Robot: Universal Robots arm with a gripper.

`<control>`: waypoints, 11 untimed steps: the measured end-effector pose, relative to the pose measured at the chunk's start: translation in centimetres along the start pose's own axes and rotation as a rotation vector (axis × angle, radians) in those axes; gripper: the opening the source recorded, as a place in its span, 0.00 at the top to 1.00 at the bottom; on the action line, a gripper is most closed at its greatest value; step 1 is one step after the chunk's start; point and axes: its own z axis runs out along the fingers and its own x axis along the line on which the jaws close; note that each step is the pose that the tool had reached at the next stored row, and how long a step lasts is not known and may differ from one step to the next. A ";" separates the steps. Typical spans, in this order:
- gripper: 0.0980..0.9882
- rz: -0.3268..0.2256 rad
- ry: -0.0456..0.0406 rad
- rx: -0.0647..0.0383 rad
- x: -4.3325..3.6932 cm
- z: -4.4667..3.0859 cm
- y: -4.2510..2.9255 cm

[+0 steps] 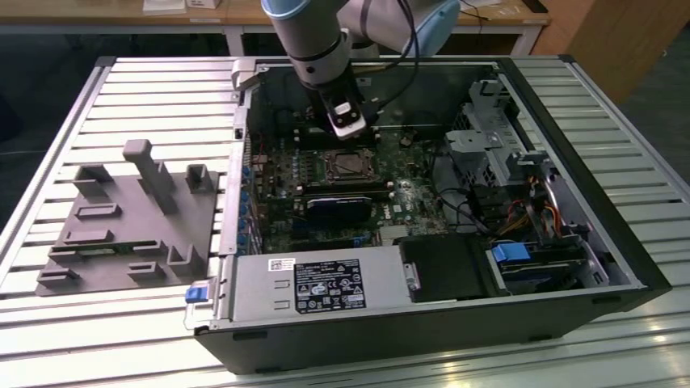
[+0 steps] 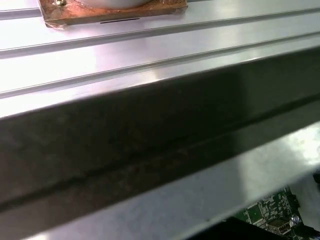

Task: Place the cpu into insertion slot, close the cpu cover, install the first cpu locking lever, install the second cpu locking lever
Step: 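Install the first cpu locking lever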

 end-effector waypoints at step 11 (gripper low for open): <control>1.00 0.000 -0.0004 0.001 -0.11 0.27 -0.27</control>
